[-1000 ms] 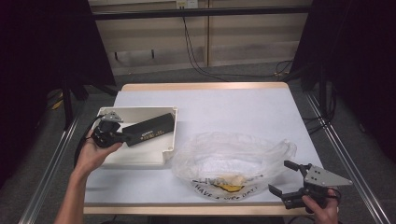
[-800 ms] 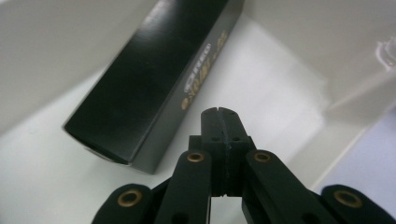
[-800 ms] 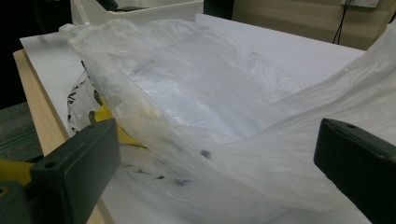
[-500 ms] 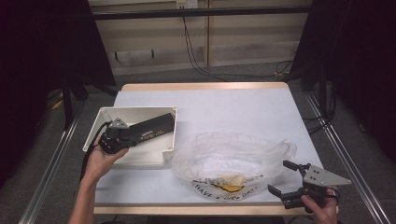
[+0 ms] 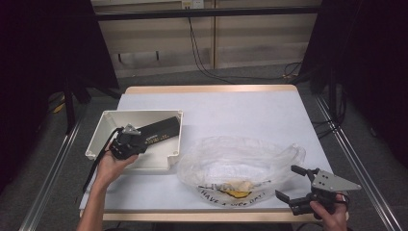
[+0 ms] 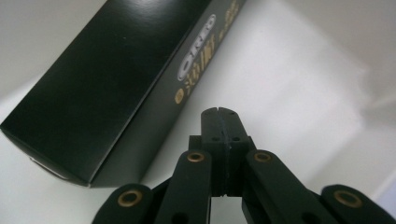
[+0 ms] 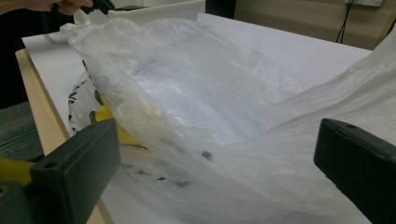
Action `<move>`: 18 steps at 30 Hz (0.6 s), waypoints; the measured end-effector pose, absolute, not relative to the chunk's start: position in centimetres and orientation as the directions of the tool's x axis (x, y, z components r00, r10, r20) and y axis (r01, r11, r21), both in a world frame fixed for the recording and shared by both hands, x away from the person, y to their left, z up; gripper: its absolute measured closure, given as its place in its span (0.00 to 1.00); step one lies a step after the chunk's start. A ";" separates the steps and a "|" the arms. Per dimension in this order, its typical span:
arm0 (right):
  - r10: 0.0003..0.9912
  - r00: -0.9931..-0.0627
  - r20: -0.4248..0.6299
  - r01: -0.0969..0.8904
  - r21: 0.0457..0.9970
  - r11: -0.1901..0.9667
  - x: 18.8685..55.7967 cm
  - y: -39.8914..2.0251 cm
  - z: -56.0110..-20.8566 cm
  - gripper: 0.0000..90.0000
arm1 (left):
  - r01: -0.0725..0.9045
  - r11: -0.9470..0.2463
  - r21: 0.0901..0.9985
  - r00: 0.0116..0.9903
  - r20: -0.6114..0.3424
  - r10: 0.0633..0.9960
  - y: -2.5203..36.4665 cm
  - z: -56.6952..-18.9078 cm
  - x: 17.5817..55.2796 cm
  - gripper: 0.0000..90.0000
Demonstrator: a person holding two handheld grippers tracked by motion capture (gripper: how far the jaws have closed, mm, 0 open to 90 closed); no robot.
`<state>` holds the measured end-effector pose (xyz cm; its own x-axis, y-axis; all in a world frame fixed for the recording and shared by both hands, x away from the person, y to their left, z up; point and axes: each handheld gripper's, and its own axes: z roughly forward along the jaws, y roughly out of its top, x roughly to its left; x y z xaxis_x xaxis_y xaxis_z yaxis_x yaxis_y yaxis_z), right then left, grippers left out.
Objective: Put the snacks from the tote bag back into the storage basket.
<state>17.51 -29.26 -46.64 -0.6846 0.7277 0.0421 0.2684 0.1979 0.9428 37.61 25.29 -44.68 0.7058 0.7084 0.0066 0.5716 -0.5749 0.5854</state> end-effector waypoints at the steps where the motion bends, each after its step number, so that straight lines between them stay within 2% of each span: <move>1: 0.732 -0.681 0.037 0.268 0.942 0.202 17.5 -29.2 -46.6 0.00 | 0.578 -0.571 0.583 0.704 -0.001 0.711 25.2 -44.8 37.7 1.00; 7: 0.730 -0.683 0.035 0.266 0.942 0.203 17.5 -29.2 -46.7 0.00 | 0.585 -0.578 0.569 0.705 -0.006 0.709 25.0 -45.1 38.6 1.00; 11: 0.729 -0.684 0.039 0.270 0.941 0.203 17.6 -29.3 -46.7 0.00 | 0.604 -0.530 0.595 0.676 -0.030 0.736 25.1 -45.3 39.2 1.00; 18: 0.731 -0.681 0.044 0.274 0.941 0.199 17.6 -29.2 -46.8 0.00 | 0.616 -0.520 0.591 0.664 -0.036 0.747 24.8 -45.6 39.9 1.00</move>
